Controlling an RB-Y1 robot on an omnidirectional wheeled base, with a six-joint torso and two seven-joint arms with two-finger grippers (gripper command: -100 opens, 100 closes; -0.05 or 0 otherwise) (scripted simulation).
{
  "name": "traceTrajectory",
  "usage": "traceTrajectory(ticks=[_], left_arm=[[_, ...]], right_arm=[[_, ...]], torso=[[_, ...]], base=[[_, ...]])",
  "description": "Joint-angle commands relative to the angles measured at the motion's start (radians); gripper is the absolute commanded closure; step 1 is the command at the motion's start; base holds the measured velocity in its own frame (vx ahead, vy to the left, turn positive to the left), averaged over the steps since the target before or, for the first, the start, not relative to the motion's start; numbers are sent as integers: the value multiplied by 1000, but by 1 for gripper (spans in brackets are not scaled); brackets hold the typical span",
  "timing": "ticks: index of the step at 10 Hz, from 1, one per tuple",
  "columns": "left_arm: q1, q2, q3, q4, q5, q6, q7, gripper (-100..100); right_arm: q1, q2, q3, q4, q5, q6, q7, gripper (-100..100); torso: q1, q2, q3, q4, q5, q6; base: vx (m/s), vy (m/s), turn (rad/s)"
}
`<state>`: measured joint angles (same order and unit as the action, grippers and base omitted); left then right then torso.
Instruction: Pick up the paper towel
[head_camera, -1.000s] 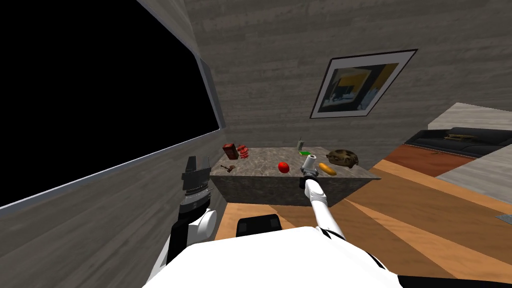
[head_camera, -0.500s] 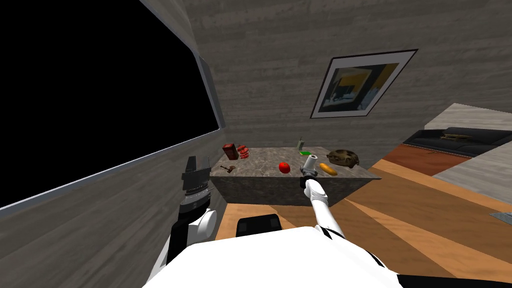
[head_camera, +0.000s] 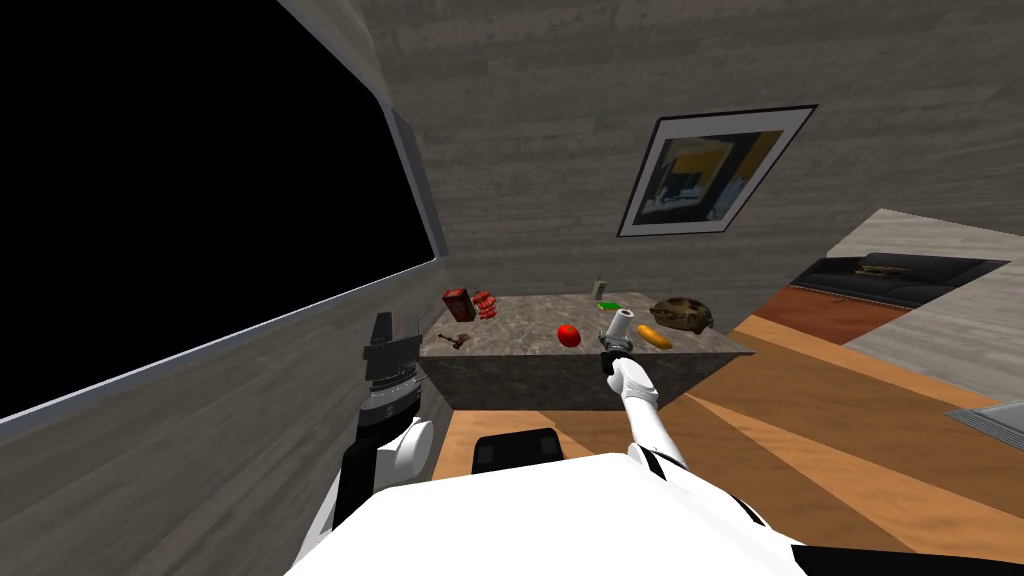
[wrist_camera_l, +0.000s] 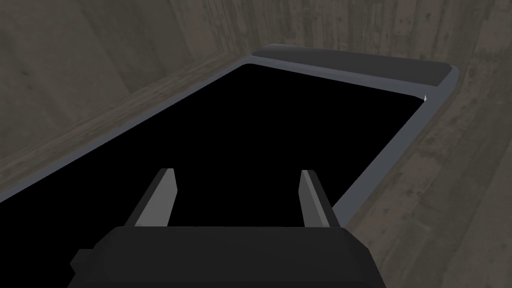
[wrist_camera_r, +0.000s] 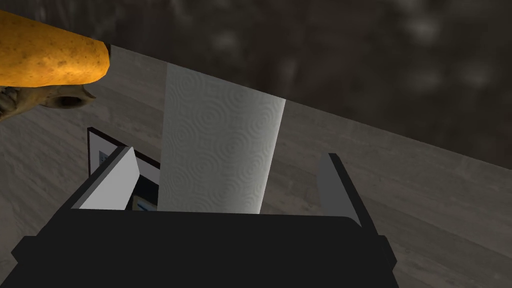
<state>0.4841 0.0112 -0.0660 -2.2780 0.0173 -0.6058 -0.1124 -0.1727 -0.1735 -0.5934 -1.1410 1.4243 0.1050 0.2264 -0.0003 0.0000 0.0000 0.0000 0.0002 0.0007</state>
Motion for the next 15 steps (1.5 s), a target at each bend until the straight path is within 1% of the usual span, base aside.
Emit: traceTrajectory(ticks=[1,2,3,4,5,6,8,9,10,12,13,14,15], left_arm=[[0,0,0,0,0,0,0,0],[0,0,0,0,0,0,0,0],[0,0,0,0,0,0,0,0],[0,0,0,0,0,0,0,0],[0,0,0,0,0,0,0,0],[0,0,0,0,0,0,0,0],[0,0,0,0,0,0,0,0],[0,0,0,0,0,0,0,0],[0,0,0,0,0,0,0,0],[0,0,0,0,0,0,0,0],[0,0,0,0,0,0,0,0],[0,0,0,0,0,0,0,0],[0,0,0,0,0,0,0,0]], right_arm=[[1,0,0,-1,-33,0,50,-100],[1,0,0,-1,-33,0,78,-100],[-26,-10,-33,35,-79,-50,106,-100],[-26,-10,-33,35,-103,-66,132,-100],[-26,-10,-33,35,-123,-66,156,-100],[-26,-10,-33,35,-159,-66,184,-100],[-26,-10,-33,35,-169,-66,234,-100],[-52,-20,-65,71,-217,-116,267,-100],[-52,-20,-65,71,-250,-133,293,-100],[-52,-20,-65,71,-305,-133,350,-100],[-52,-20,-65,71,-305,-133,378,-100],[-52,-20,-65,71,-305,-133,388,-100],[-78,-31,-98,107,-354,-183,427,-100]], torso=[[0,0,0,0,0,0],[0,0,0,0,0,0],[0,0,0,0,0,0],[2,-2,-1,0,0,1],[3,-2,-1,-1,1,0],[2,-1,-1,0,1,0],[0,0,0,0,0,0],[0,0,0,0,0,0],[2,-1,-1,0,0,0],[2,-2,-1,0,1,0],[1,-1,0,0,0,0],[0,0,0,0,0,0],[0,0,0,0,0,0]], base=[[-4,-6,-4],[0,0,0],[44,43,-164],[46,59,-107],[19,29,7],[1,3,13],[-5,-6,0],[29,37,-157],[40,55,-98],[18,20,1],[0,0,0],[-5,-7,0],[28,31,-179]])
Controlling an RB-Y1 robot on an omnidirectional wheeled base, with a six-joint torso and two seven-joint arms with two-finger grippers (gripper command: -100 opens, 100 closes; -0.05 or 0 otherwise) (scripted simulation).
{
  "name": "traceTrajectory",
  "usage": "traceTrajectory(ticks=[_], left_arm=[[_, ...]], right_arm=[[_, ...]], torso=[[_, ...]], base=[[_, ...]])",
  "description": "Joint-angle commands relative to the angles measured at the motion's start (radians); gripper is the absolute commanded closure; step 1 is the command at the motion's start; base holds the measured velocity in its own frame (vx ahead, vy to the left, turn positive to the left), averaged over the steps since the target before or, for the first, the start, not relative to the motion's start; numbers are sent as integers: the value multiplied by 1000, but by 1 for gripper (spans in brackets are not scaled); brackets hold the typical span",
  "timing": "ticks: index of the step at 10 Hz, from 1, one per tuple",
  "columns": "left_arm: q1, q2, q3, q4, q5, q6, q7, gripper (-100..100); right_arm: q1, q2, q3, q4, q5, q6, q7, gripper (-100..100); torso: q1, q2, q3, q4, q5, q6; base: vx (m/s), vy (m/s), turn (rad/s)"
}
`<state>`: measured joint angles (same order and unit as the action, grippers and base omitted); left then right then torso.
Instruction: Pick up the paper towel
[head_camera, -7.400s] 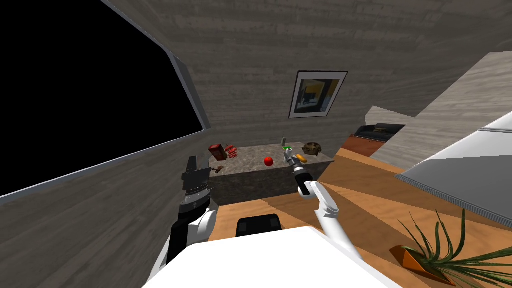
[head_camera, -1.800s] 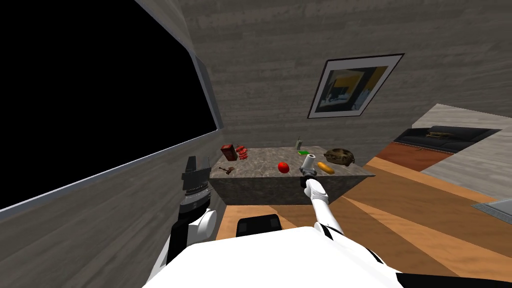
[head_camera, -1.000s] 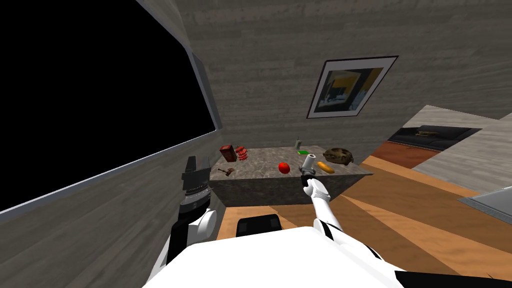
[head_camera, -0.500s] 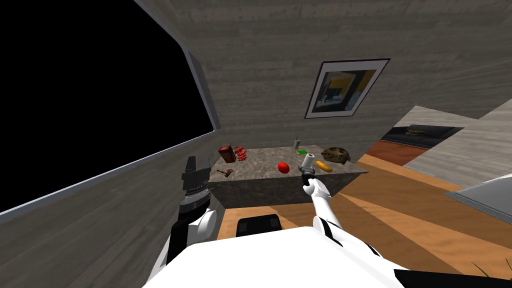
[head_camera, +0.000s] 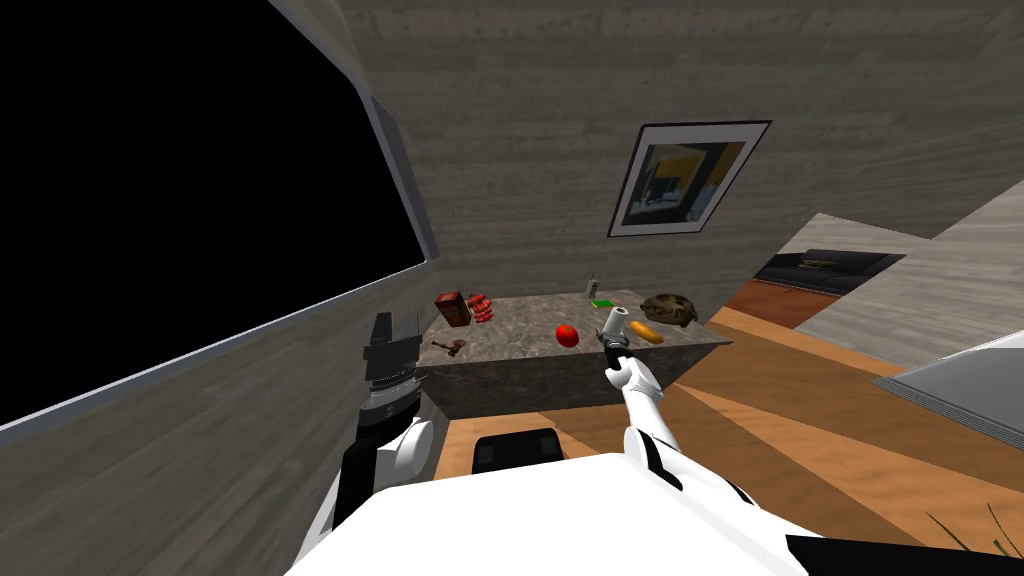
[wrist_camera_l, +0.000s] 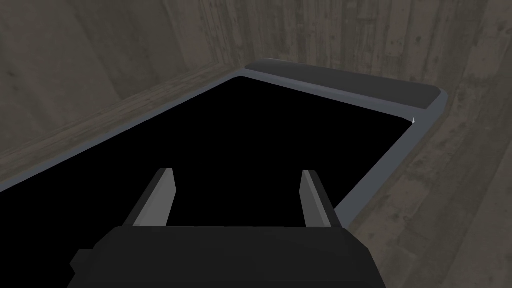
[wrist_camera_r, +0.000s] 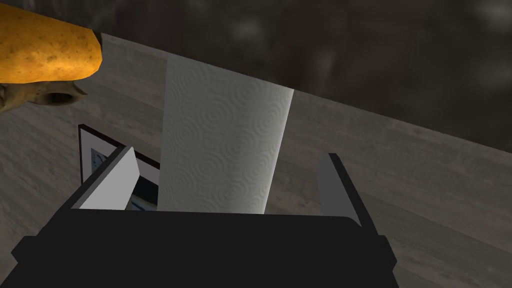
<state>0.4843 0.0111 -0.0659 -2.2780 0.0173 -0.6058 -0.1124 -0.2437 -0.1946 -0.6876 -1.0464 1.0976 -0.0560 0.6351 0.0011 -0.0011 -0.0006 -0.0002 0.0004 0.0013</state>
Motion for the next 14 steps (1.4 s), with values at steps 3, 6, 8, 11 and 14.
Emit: traceTrajectory(ticks=[3,6,8,11,14], left_arm=[[0,0,0,0,0,0,0,0],[0,0,0,0,0,0,0,0],[0,0,0,0,0,0,0,0],[0,0,0,0,0,0,0,0],[0,0,0,0,0,0,0,0]], right_arm=[[-7,-9,-4,13,-109,-39,112,-100],[-33,-20,-36,49,-184,-105,194,-100],[-33,-20,-36,49,-245,-105,249,-100],[-59,-30,-69,85,-298,-155,328,-100],[-59,-30,-69,85,-386,-172,408,-100]], torso=[[1,0,0,0,0,-1],[0,0,0,0,0,0],[1,0,0,0,0,-1],[-2,1,1,0,0,-1],[1,-1,0,0,0,-1]], base=[[22,35,-24],[22,29,-99],[14,18,24],[4,8,-71],[25,36,-11]])
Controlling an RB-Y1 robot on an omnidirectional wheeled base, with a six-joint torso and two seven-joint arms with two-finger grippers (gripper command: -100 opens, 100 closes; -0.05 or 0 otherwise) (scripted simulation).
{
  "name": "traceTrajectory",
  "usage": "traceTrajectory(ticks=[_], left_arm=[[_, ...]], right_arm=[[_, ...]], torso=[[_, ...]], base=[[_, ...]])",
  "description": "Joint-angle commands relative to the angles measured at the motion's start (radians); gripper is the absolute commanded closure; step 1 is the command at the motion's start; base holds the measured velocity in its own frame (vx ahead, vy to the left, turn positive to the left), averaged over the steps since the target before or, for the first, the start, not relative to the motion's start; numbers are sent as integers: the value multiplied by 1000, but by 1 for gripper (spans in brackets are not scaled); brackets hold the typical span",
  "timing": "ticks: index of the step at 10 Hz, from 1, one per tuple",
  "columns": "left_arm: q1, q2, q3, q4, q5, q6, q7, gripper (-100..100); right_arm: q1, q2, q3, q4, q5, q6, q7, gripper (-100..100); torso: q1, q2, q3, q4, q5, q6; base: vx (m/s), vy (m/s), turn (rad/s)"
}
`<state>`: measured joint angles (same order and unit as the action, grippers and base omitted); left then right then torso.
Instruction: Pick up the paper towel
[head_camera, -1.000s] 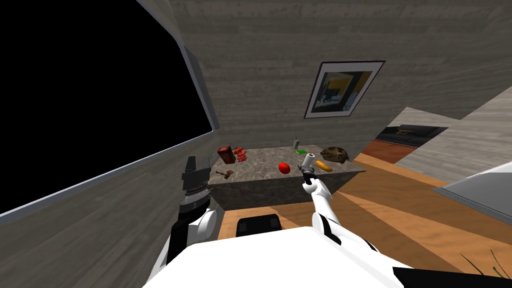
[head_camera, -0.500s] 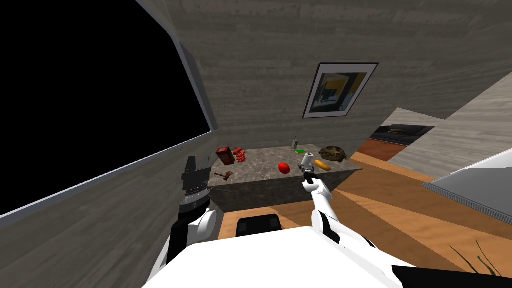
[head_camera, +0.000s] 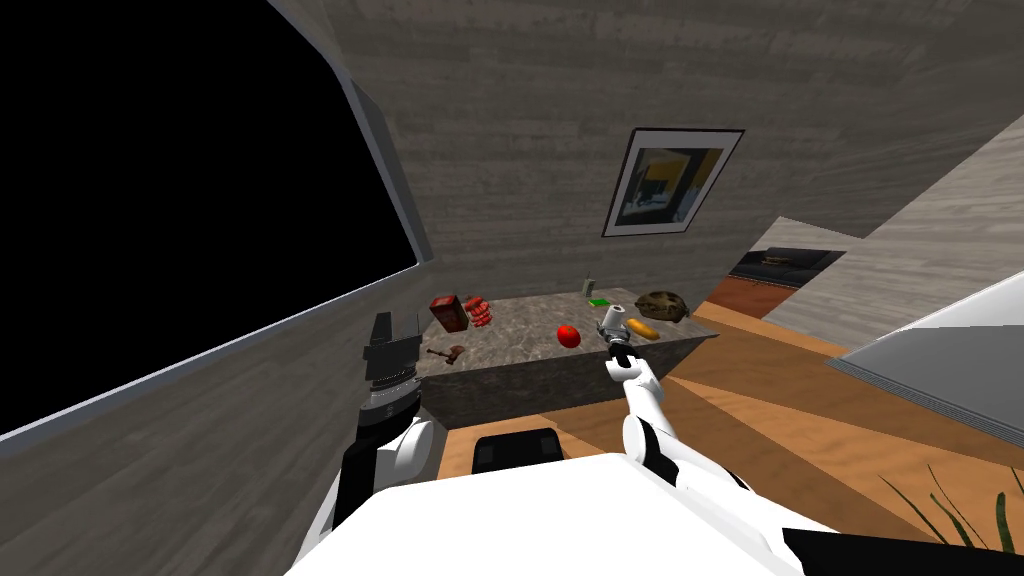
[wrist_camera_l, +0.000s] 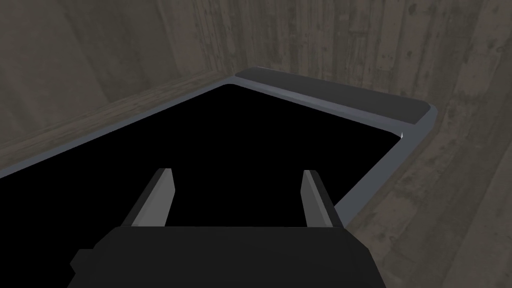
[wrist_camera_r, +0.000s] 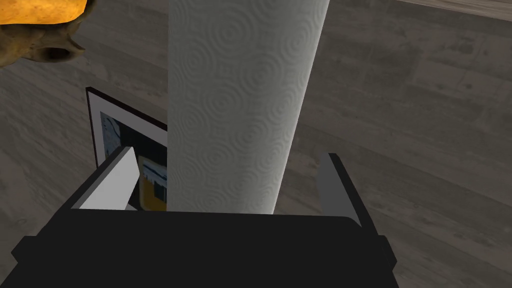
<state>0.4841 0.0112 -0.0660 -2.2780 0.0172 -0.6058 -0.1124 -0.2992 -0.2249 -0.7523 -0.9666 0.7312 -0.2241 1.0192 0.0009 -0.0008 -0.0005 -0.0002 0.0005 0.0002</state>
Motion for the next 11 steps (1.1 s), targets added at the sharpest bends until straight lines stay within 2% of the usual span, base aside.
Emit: traceTrajectory(ticks=[1,2,3,4,6,7,8,9,11], left_arm=[[0,0,0,0,0,0,0,0],[0,0,0,0,0,0,0,0],[0,0,0,0,0,0,0,0],[0,0,0,0,0,0,0,0],[0,0,0,0,0,0,0,0],[0,0,0,0,0,0,0,0],[0,0,0,0,0,0,0,0],[0,0,0,0,0,0,0,0],[0,0,0,0,0,0,0,0]], right_arm=[[-3,0,-4,5,-19,-4,50,-100],[-3,0,-4,5,-19,-4,59,-100],[-29,-10,-37,41,-68,-53,98,-100],[-29,-10,-37,41,-95,-70,127,-100],[-29,-10,-37,41,-155,-70,186,-100],[-29,-10,-37,41,-155,-70,213,-100],[-30,-10,-38,43,-150,-71,193,-100],[-30,-10,-37,43,-151,-71,199,100],[-30,-10,-39,42,-152,-71,197,100]], torso=[[0,0,0,0,0,0],[-1,1,0,0,0,0],[-1,1,1,0,0,0],[1,0,0,0,0,1],[1,0,0,0,1,0],[0,1,1,0,0,0],[-1,1,1,0,0,0],[-1,2,1,1,0,0],[0,1,0,0,0,0]], base=[[0,0,0],[-5,-6,-3],[27,39,-203],[35,66,-90],[13,19,24],[-1,-7,-2],[0,0,0],[0,-3,-19],[0,0,0]])
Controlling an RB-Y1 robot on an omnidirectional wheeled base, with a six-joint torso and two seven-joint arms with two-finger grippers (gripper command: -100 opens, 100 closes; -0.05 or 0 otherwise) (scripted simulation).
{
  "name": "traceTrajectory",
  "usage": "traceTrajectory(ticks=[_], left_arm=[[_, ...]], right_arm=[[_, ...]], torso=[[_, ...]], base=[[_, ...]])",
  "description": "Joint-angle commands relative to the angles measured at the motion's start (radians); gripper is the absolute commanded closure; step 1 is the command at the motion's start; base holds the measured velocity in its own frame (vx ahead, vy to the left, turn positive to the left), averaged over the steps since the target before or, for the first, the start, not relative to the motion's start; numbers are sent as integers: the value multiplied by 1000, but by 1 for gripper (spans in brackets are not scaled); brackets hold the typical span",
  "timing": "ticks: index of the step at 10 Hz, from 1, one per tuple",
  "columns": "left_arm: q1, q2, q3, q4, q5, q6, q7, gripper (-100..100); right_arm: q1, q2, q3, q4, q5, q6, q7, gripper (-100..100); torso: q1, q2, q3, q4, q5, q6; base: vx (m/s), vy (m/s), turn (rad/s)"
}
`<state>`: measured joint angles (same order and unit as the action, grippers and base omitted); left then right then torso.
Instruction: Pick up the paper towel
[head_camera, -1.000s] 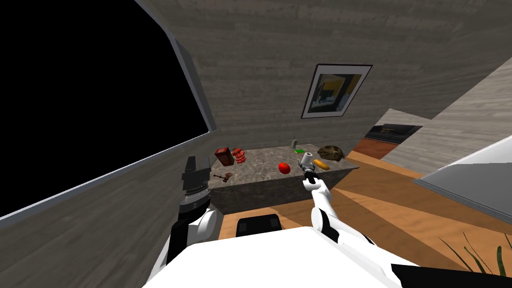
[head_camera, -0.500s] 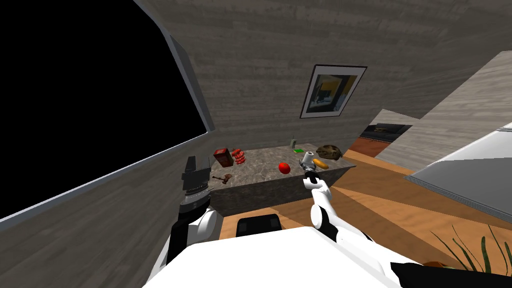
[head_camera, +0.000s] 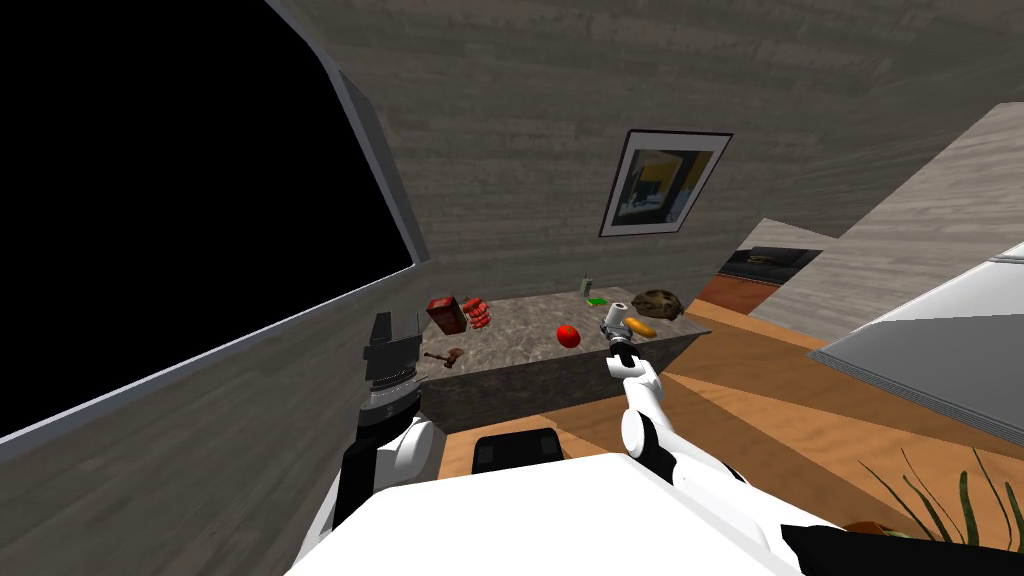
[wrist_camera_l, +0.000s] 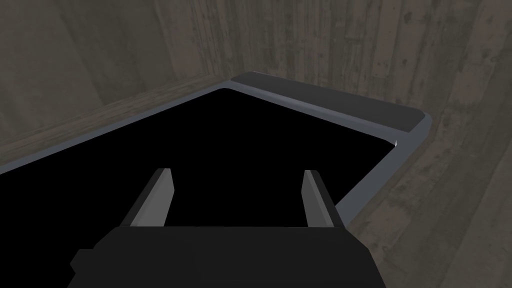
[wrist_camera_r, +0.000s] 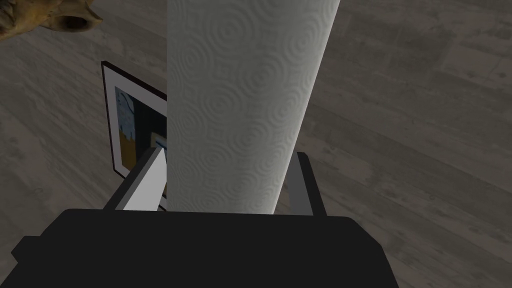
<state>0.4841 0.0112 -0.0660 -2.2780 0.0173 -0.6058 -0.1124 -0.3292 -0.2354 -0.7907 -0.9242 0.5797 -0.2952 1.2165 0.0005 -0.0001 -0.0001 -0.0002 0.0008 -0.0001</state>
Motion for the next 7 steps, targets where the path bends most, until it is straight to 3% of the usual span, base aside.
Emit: traceTrajectory(ticks=[1,2,3,4,7], left_arm=[[0,0,0,0,0,0,0,0],[0,0,0,0,0,0,0,0],[0,0,0,0,0,0,0,0],[0,0,0,0,0,0,0,0],[0,0,0,0,0,0,0,0]], right_arm=[[0,0,0,0,0,0,0,100],[0,0,0,0,0,0,0,100],[0,0,0,0,0,0,1,0],[27,11,34,-37,50,50,-49,100],[27,11,34,-37,132,68,-126,100]], torso=[[0,0,0,0,0,0],[0,0,0,0,0,0],[0,0,0,0,0,0],[0,0,0,0,0,0],[-3,1,0,0,-1,0]], base=[[0,0,0],[0,0,0],[0,0,0],[-18,-48,167],[-25,-34,35]])
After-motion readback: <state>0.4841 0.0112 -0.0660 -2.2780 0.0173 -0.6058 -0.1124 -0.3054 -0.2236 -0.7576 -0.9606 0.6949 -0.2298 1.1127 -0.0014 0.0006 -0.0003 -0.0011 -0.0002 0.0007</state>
